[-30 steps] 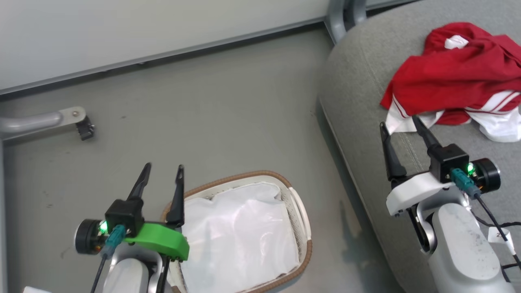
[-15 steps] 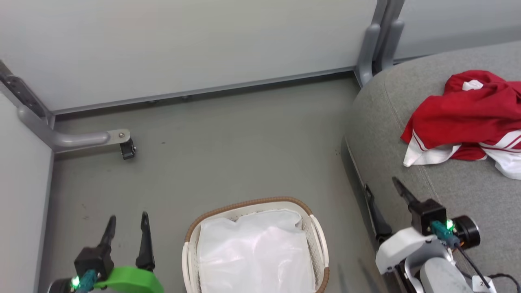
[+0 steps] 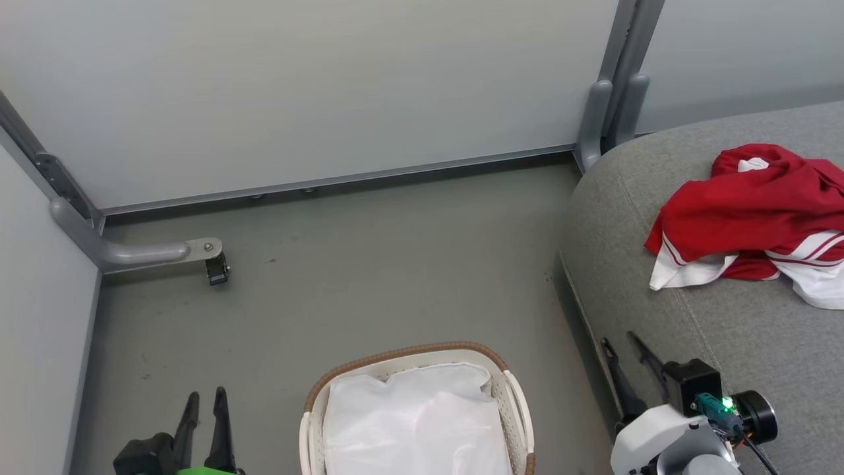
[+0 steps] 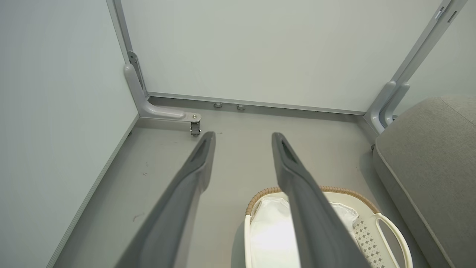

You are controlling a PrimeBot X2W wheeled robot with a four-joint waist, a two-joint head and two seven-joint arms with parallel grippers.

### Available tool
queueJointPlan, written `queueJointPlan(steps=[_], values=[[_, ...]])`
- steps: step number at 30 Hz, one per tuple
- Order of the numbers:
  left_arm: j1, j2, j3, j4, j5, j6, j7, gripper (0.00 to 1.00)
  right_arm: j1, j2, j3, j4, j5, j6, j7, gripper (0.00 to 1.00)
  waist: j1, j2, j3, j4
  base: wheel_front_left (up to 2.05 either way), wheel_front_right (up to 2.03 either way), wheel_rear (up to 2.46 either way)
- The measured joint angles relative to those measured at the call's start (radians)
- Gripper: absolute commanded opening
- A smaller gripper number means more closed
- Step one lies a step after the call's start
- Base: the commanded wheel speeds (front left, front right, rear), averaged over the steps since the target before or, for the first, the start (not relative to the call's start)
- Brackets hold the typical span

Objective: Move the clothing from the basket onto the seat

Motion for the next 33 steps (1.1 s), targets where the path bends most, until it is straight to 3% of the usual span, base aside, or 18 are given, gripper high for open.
queueJointPlan(steps=[33], values=[[-0.032, -0.004, 0.03, -0.036, -0.509, -0.003, 0.141, 0.0, 0.011, 0.003, -0.074, -0.048, 0.574, 0.0, 0.141, 0.0, 0.0001, 0.0, -0.006, -0.011, 0.0, 0.0, 0.0]])
